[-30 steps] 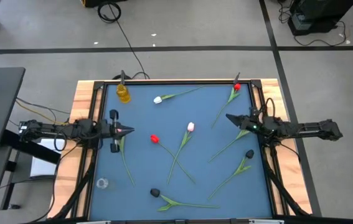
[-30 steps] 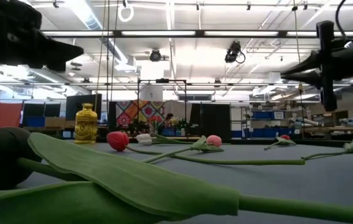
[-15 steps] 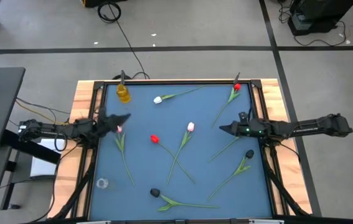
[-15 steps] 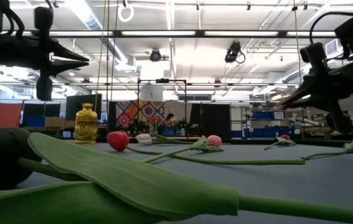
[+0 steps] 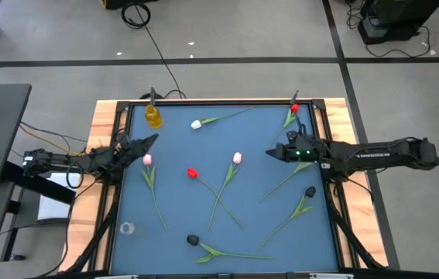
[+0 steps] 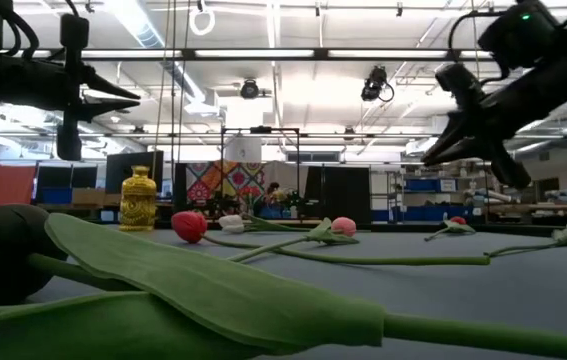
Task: Sort flowers into vase by color
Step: Put the left pink flower into the yellow vase
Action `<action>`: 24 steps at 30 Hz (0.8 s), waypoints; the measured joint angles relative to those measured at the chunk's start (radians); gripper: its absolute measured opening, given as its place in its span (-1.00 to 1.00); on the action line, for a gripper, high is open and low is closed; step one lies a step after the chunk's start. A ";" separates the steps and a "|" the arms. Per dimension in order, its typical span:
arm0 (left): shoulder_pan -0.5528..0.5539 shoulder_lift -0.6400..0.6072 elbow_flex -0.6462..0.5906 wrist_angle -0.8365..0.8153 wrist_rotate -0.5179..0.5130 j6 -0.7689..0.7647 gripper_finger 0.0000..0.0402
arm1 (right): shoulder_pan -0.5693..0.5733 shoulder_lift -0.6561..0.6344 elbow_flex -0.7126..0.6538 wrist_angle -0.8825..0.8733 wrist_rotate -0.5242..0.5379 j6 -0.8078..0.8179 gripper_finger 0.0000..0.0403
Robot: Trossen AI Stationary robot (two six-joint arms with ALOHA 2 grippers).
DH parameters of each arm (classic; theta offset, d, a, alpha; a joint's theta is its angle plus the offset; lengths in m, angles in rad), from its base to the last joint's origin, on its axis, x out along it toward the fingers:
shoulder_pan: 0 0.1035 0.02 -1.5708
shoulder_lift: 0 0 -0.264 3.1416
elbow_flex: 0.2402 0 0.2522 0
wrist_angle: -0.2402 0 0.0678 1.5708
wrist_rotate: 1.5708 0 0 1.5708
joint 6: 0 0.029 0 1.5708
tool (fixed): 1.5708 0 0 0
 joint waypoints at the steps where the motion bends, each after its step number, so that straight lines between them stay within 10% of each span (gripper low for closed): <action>1: 0.000 0.000 0.001 -0.004 0.021 0.013 -0.82 | -0.008 0.020 0.010 0.000 -0.018 0.017 -0.82; 9: 0.001 0.142 0.287 -0.596 0.041 -0.037 -0.98 | -0.019 0.142 0.071 0.004 -0.130 -0.064 -0.45; 15: 0.001 0.353 0.525 -1.223 0.122 -0.398 -0.88 | -0.036 0.190 0.126 -0.046 -0.115 -0.007 -0.25; 24: 0.002 0.660 0.540 -1.246 0.340 -0.478 -0.33 | -0.028 0.264 0.233 -0.153 -0.100 -0.036 -0.24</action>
